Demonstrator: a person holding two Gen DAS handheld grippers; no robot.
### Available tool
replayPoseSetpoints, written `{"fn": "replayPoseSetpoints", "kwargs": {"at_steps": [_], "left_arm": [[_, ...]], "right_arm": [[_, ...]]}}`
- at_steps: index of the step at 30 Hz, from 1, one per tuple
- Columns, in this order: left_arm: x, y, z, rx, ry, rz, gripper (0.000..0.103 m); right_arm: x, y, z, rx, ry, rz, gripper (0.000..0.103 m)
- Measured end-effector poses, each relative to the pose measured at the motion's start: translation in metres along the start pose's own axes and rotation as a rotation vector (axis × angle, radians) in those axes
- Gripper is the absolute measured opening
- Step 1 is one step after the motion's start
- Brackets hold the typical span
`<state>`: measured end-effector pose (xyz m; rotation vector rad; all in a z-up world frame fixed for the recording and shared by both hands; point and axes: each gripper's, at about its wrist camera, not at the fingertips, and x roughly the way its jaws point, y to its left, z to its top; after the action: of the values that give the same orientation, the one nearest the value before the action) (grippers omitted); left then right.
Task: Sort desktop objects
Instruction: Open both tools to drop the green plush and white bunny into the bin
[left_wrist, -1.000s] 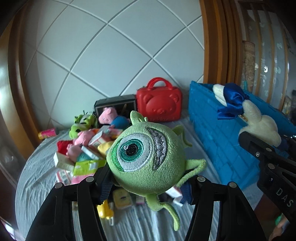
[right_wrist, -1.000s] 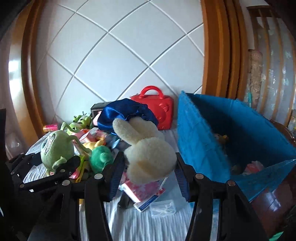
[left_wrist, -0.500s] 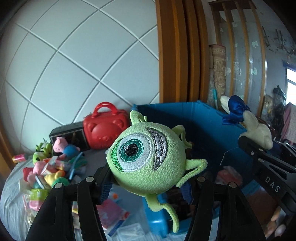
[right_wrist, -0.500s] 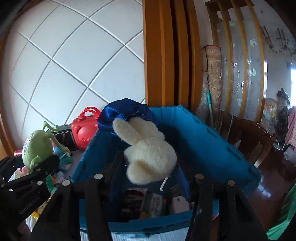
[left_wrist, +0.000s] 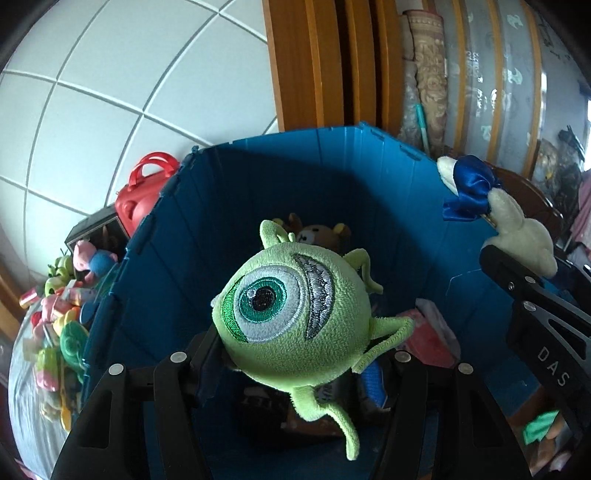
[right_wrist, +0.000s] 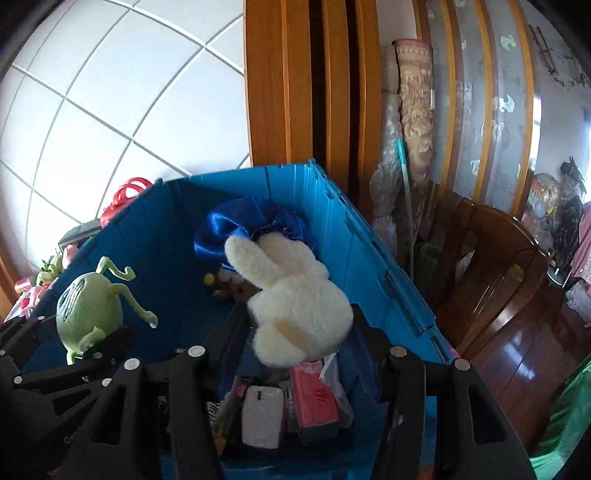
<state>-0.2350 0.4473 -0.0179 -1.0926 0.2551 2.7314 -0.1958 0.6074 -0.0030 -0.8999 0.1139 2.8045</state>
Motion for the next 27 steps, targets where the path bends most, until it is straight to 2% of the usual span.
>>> {"fn": "replayPoseSetpoints", "kwargs": {"at_steps": [3,6,10,12,13,26,27], "left_arm": [[0.007,-0.006,0.0,-0.008,0.021,0.01,0.063],[0.011,-0.008,0.0,-0.007,0.032,0.013,0.069],[0.012,-0.01,0.0,-0.003,0.018,0.018,0.081],[0.012,-0.011,-0.001,0.002,0.019,0.018,0.081],[0.012,-0.011,-0.002,0.002,0.02,0.018,0.081],[0.004,-0.004,-0.005,-0.009,0.008,0.019,0.081],[0.003,-0.004,-0.006,-0.009,0.006,0.019,0.081]], "right_arm": [[0.01,-0.005,-0.002,-0.001,0.02,0.0,0.052],[0.013,-0.008,-0.005,0.002,0.027,0.001,0.053],[0.015,-0.011,-0.007,0.007,0.026,0.007,0.059],[0.014,-0.012,-0.007,0.005,0.022,0.007,0.075],[0.013,-0.012,-0.007,0.005,0.019,0.007,0.079],[0.004,-0.006,-0.01,0.002,0.009,0.009,0.081],[0.003,-0.006,-0.01,0.003,0.008,0.009,0.084]]}}
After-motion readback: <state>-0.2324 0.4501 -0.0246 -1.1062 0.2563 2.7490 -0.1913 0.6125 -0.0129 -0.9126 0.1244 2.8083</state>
